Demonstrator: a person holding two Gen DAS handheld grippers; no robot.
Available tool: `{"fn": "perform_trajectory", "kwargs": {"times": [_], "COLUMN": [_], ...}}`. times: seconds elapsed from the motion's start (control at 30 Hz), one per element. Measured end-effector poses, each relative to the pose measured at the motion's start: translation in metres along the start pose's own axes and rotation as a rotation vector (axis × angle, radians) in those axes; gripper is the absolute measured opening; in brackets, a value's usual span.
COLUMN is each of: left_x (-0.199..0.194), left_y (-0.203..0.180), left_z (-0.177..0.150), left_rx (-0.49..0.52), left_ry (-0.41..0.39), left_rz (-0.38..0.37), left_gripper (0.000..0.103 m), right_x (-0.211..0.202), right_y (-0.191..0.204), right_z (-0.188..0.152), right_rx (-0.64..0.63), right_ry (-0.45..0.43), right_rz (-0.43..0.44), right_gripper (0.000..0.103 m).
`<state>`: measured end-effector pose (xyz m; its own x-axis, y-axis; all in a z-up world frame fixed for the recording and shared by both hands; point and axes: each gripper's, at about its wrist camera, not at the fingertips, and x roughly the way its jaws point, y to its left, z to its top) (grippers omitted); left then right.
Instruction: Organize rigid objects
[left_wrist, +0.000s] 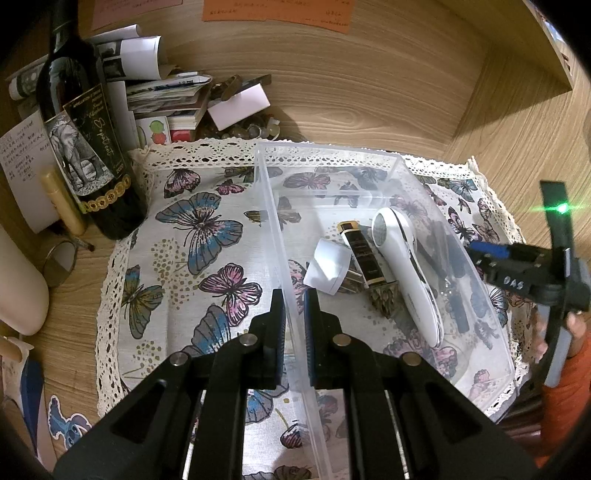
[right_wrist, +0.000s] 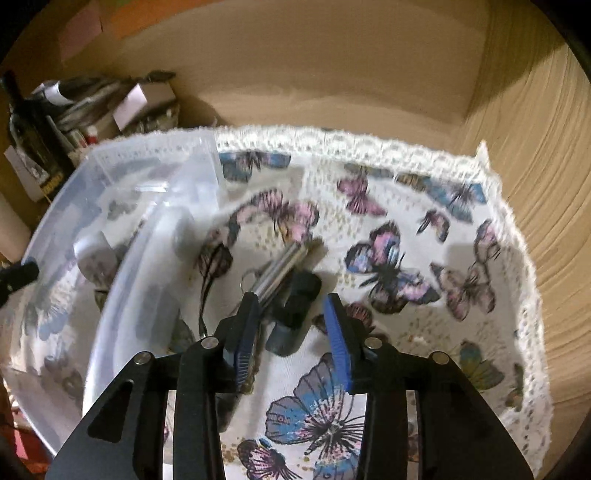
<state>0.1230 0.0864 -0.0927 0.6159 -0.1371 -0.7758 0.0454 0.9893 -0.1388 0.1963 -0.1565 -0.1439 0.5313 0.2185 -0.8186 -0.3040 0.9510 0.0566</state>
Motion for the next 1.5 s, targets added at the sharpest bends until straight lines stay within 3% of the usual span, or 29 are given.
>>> {"fn": "perform_trajectory", "kwargs": {"times": [0.17,0.2,0.23,0.3,0.67,1.07,1.3,1.5], "left_x": [0.000,0.000,0.000,0.000,0.000,0.001,0.001,0.001], "left_y": [0.000,0.000,0.000,0.000,0.000,0.000,0.000,0.000], "left_z": [0.000,0.000,0.000,0.000,0.000,0.000,0.000,0.000], "left_rx": [0.000,-0.001,-0.001,0.001,0.002,0.003,0.003,0.003], "left_ry": [0.001,0.001,0.001,0.000,0.000,0.000,0.000,0.000], "left_rz": [-0.001,-0.001,-0.001,0.001,0.001,0.004,0.004,0.002], "left_gripper": [0.009,0.009,0.009,0.009,0.009,0.009,0.009,0.009], "right_x": [0.018,0.019,0.019,0.018,-0.032,-0.082,-0.079,-0.058], "right_y": [-0.011,-0.013,-0.015,-0.018,-0.006,0.047,0.084,0.107], "right_z": [-0.004,-0.004,-0.004,-0.002,0.008,0.027,0.026,0.021], "right_rx": [0.037,0.047,0.058,0.062,0.004,-0.128,-0.213,-0.275], "right_ry": [0.024,0.022,0.014,0.010,-0.128,-0.277,-0.276,-0.211], "right_rz": [0.003,0.010,0.014,0.021,-0.010,0.053,0.118,0.145], "right_gripper": [0.034,0.032,0.023,0.022,0.022,0.022,0.022,0.022]}}
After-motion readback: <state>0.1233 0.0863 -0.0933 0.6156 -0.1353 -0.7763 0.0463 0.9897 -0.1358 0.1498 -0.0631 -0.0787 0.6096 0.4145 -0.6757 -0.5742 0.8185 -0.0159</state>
